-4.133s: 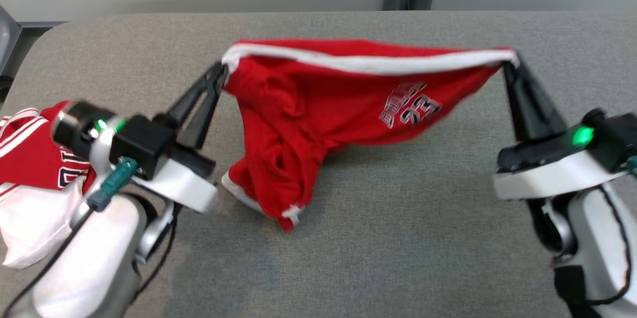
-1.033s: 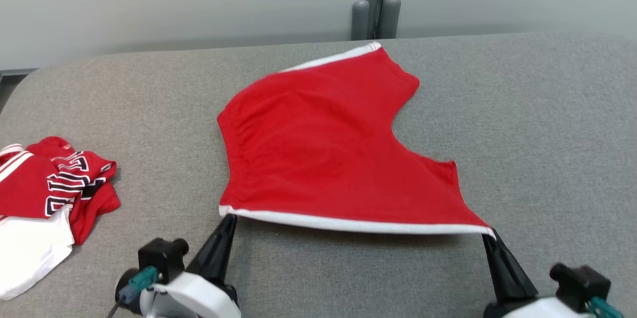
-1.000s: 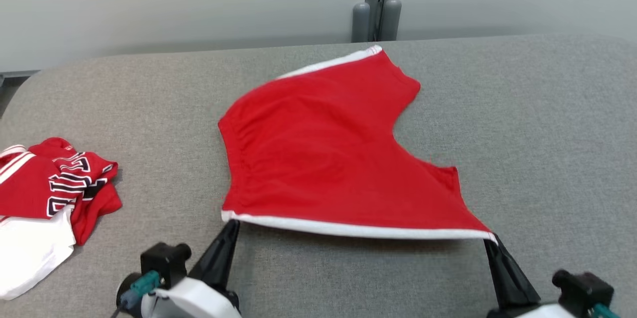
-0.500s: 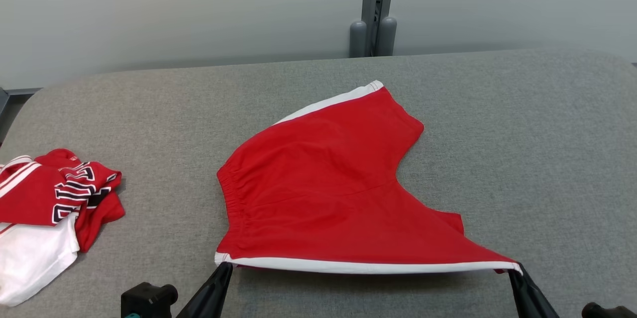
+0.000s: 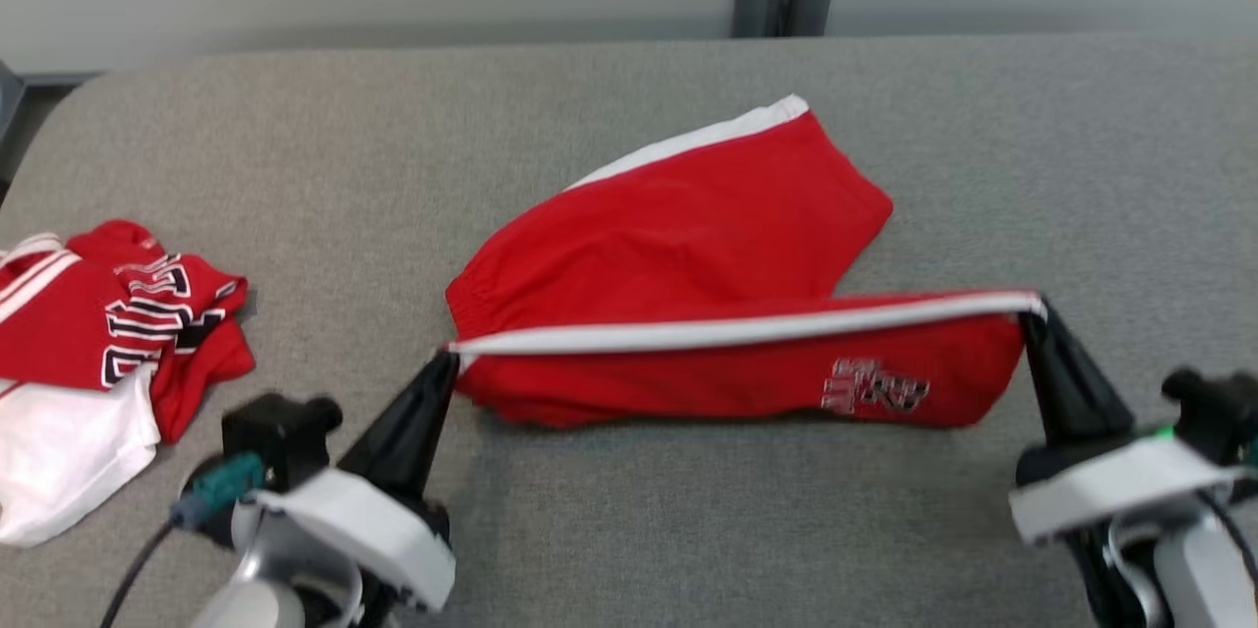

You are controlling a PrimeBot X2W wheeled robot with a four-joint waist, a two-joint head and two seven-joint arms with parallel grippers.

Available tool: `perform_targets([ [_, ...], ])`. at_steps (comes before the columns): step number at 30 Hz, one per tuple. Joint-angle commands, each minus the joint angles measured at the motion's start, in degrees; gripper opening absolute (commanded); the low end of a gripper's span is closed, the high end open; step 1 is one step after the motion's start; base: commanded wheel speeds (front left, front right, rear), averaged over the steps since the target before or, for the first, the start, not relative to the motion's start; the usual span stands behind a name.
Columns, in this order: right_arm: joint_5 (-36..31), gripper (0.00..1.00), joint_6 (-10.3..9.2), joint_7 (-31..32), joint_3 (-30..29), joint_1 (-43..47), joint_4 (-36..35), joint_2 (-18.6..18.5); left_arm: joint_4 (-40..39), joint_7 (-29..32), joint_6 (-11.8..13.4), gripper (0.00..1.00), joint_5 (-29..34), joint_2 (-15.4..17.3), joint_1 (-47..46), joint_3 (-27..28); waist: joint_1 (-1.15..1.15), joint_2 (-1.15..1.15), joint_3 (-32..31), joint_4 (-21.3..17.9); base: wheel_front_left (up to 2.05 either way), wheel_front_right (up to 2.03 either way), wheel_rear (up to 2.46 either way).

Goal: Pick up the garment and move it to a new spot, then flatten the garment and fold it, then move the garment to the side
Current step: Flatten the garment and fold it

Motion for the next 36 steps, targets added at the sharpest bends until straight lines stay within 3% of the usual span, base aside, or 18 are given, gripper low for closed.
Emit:
perform_targets([
  [1, 0.8, 0.0, -0.03, -1.0, 0.5, -4.0, 2.2, -1.5, 1.6, -0.4, -0.6, 0.0, -0.6, -0.1, -3.3, 0.7, 0.0, 0.0, 3.2, 1.5, 0.0, 0.0, 0.0],
  [14, 6.0, 0.0, -0.02, -3.1, 12.9, -36.4, 25.1, -8.1, 17.7, -3.6, -7.9, 0.0, -0.2, -5.8, -23.6, -2.0, 0.0, 0.0, 13.1, 7.0, 0.0, 0.0, 0.0],
  [27, 11.9, 0.0, -0.02, -5.2, 20.9, -50.6, 40.4, -7.5, 29.7, -8.2, -11.0, 0.0, -0.5, -10.2, -33.9, -3.9, 0.0, 0.0, 18.4, 8.8, 0.0, 0.0, 0.0],
  [28, 12.3, 0.0, -0.02, -5.3, 21.5, -51.1, 41.2, -7.3, 30.5, -8.7, -11.1, 0.04, -0.6, -10.3, -34.3, -4.0, 0.0, 0.0, 18.5, 8.7, 0.0, 0.0, 0.0],
  [29, 12.5, 0.15, -0.02, -5.4, 22.0, -51.4, 41.8, -7.1, 31.2, -9.2, -11.3, 0.36, -0.5, -10.5, -34.6, -4.2, 0.0, 0.0, 18.5, 8.6, 0.0, 0.0, 0.0],
  [30, 12.8, 0.36, -0.02, -5.5, 22.5, -51.6, 42.1, -6.8, 31.9, -9.9, -11.4, 0.79, -0.5, -10.6, -34.6, -4.3, 0.0, 0.0, 18.5, 8.4, 0.0, 0.0, 0.0],
  [31, 12.8, 1.0, -0.02, -5.6, 23.0, -51.4, 42.1, -6.6, 32.4, -10.5, -11.5, 1.0, -0.5, -10.7, -34.4, -4.4, 0.0, 0.0, 18.3, 8.2, 0.0, 0.0, 0.0],
  [36, 11.2, 1.0, -0.02, -5.7, 20.6, -48.2, 37.3, -6.3, 32.3, -15.4, -9.5, 1.0, 0.7, -10.5, -31.3, -3.6, 0.0, 0.0, 17.0, 6.8, 0.0, 0.0, 0.0],
])
